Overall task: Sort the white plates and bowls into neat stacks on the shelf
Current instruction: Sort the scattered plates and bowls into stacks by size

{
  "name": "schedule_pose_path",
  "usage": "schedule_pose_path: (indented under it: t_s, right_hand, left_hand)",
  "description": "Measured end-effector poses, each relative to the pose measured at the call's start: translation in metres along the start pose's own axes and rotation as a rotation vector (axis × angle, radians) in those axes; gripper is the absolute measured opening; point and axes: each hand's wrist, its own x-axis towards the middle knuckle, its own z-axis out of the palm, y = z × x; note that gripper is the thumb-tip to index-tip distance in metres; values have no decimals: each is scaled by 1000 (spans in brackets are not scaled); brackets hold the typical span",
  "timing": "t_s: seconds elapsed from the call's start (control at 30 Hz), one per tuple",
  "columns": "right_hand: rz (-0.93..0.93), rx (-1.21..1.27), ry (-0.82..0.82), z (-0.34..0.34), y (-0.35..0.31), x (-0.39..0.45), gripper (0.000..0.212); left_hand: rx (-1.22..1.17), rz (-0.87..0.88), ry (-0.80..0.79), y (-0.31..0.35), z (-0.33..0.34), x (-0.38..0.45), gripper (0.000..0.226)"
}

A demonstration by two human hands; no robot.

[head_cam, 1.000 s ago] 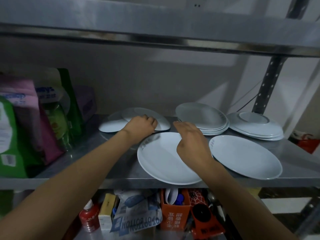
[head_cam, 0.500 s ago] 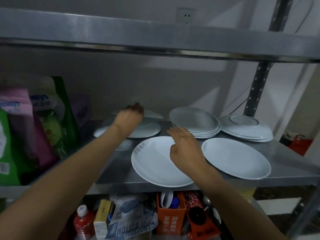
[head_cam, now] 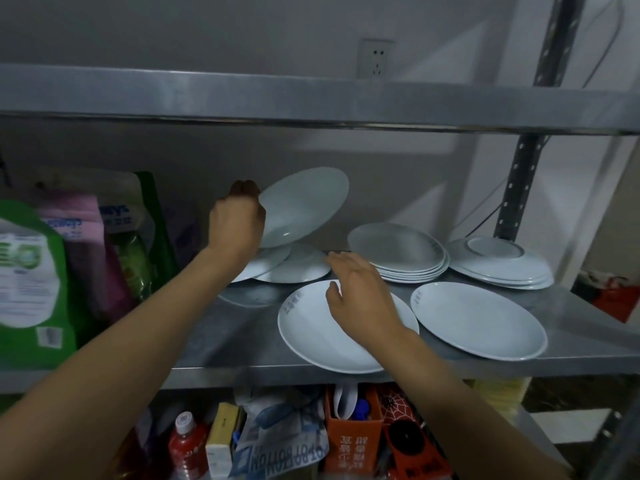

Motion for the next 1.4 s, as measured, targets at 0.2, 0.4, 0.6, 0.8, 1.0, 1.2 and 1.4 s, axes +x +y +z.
schedule_pose_path:
  t_s: [0.2, 0.4, 0.6, 0.8, 1.0, 1.2, 1.4]
  right_hand:
    - [-10, 74, -25, 0, -10, -5, 51]
    - [29, 123, -21, -9, -1, -6, 57]
    - [-165, 41, 165, -24, 18, -13, 30]
    - [-207, -93, 20, -48, 25, -38, 27]
    - [-210, -126, -86, -63, 31, -59, 19]
    - [-242, -184, -232, -59, 27, -80, 18]
    - [-275, -105, -219, -55, 26, -92, 22]
  left_hand:
    - [-350, -236, -84, 7, -14, -18, 14]
    - [-1059, -698, -230, 27, -19, -23, 10]
    - [-1359, -892, -413, 50, -28, -48, 7]
    - [-1410, -811, -639, 47, -21, -69, 25]
    - [-901, -644, -767, 45, -24, -79, 44]
    - [27, 7, -510, 32, -22, -95, 39]
    - [18, 157, -421, 27, -24, -104, 31]
